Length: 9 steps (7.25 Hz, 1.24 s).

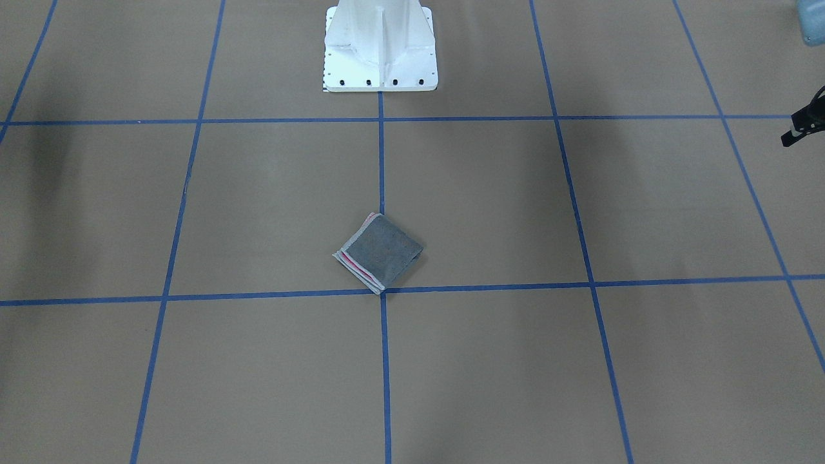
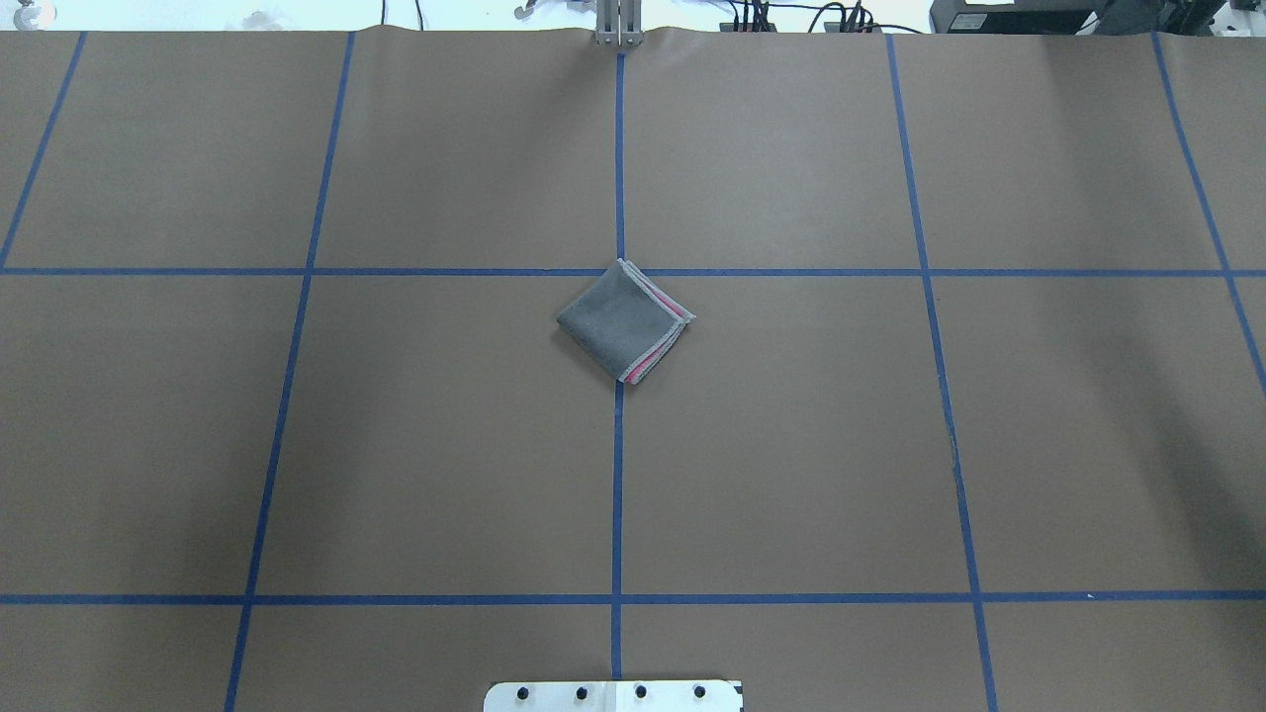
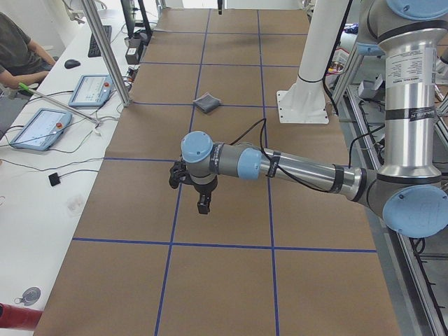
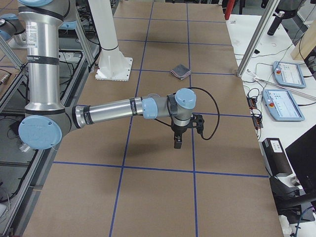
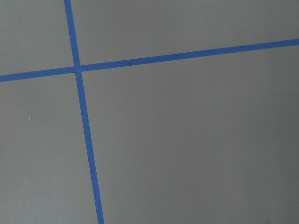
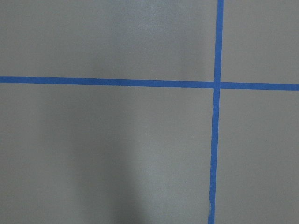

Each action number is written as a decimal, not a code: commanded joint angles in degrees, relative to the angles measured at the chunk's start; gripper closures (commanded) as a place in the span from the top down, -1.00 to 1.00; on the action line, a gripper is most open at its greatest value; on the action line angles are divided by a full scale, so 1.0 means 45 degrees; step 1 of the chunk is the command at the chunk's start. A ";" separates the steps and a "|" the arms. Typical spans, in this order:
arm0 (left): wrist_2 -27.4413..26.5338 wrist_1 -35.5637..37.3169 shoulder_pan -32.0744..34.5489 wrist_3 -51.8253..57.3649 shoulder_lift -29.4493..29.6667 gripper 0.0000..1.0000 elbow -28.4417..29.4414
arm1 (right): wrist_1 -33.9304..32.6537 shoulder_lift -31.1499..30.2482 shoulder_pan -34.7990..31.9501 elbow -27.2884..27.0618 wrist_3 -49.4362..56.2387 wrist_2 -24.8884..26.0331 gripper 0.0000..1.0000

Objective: Fold towel twice with both arms

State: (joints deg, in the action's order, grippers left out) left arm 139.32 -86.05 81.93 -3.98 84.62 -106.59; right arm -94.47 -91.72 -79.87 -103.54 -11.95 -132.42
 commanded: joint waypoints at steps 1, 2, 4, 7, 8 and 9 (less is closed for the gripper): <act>0.0016 0.0020 0.0268 0.0025 -0.0034 1.00 0.0538 | -0.0060 -0.0087 -0.0180 0.0000 0.0000 -0.0006 1.00; 0.0017 0.0001 0.0638 0.0006 -0.0034 1.00 0.0929 | -0.0138 -0.0126 -0.0588 0.0174 0.0000 -0.0026 1.00; -0.0003 0.0020 0.0953 -0.0072 -0.0034 1.00 0.0895 | -0.0002 -0.0107 -0.0885 0.0605 0.0000 0.0012 1.00; -0.0216 -0.0058 0.1422 0.0044 0.0044 1.00 0.0933 | 0.0037 -0.0127 -0.0885 0.0703 0.0020 -0.0026 1.00; -0.0527 -0.0058 0.1442 0.0045 0.0044 1.00 0.0875 | 0.0037 -0.0165 -0.0885 0.0703 0.0020 -0.0026 1.00; -0.0530 -0.0039 0.1442 0.0045 0.0006 1.00 0.0875 | 0.0057 -0.0166 -0.0885 0.0645 0.0020 -0.0026 1.00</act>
State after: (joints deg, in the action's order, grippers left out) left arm 137.50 -86.26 88.28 -3.82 84.73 -102.57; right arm -94.29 -92.42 -83.84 -100.44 -11.87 -132.53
